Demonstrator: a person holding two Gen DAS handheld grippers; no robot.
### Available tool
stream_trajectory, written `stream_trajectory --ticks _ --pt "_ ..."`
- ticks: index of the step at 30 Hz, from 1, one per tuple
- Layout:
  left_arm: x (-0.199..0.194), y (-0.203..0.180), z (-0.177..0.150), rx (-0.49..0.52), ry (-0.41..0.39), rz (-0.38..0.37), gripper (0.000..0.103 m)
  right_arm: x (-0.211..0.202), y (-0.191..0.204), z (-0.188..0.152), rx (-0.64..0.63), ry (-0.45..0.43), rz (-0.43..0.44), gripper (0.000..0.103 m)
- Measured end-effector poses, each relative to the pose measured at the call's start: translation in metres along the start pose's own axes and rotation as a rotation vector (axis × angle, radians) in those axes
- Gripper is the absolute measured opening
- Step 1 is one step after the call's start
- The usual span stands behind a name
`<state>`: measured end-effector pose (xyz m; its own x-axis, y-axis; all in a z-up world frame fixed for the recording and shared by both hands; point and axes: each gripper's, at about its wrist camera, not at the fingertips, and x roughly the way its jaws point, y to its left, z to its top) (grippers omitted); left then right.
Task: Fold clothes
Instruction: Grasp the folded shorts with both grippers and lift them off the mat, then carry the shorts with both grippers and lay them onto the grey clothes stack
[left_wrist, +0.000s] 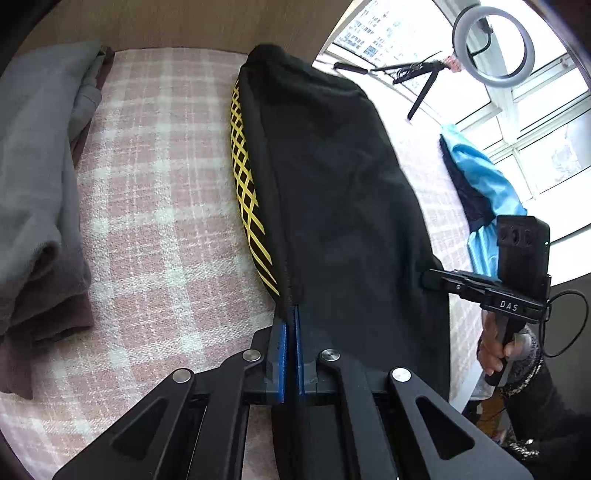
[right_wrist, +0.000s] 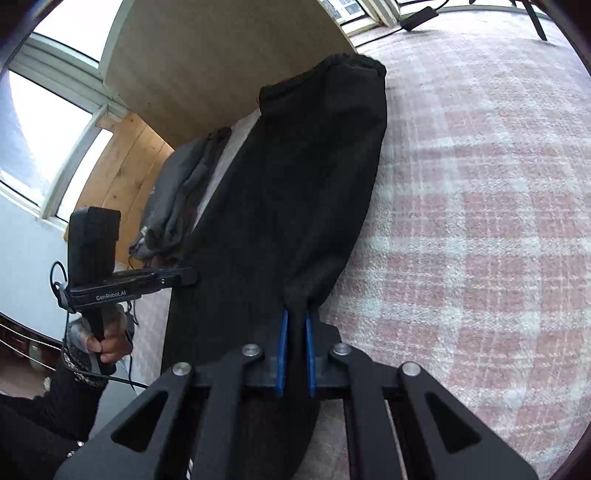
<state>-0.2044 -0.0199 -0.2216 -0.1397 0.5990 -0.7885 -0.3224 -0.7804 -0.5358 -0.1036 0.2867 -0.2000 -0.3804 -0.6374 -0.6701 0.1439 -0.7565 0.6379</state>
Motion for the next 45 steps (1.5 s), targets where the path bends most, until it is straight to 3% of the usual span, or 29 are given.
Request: stream_trajectory --ticks 5,17,23,28,31,36,39,42,45 --pt "-0.069 -0.027 0.006 0.037 -0.179 -0.052 0.003 -0.056 0.041 0.014 -0.059 -0.158 0.064 0.008" --pt "-0.248 -0.034 0.018 0.143 -0.538 0.042 0.003 -0.141 0.186 0.052 -0.371 -0.371 0.155 0.008" --pt "-0.307 0.006 0.012 0.109 -0.635 0.179 0.003 -0.080 0.247 0.076 -0.451 -0.291 0.251 0.008" --pt "-0.326 0.078 0.037 0.023 -0.641 0.275 0.003 0.010 0.272 0.110 -0.465 -0.200 0.266 0.008" --pt "-0.303 0.121 0.065 -0.030 -0.580 0.324 0.003 0.070 0.271 0.141 -0.420 -0.161 0.245 0.008" --pt "-0.260 0.190 0.111 -0.115 -0.471 0.404 0.003 0.167 0.255 0.195 -0.328 -0.076 0.156 0.008" --pt "-0.234 0.232 0.139 -0.165 -0.404 0.451 0.005 0.212 0.247 0.219 -0.338 -0.036 0.062 0.008" --pt "-0.209 0.273 0.167 -0.215 -0.337 0.498 0.011 0.255 0.234 0.240 -0.311 0.078 -0.071 0.014" --pt "-0.189 0.306 0.188 -0.252 -0.282 0.545 0.018 0.267 0.215 0.249 -0.238 0.158 -0.112 0.023"
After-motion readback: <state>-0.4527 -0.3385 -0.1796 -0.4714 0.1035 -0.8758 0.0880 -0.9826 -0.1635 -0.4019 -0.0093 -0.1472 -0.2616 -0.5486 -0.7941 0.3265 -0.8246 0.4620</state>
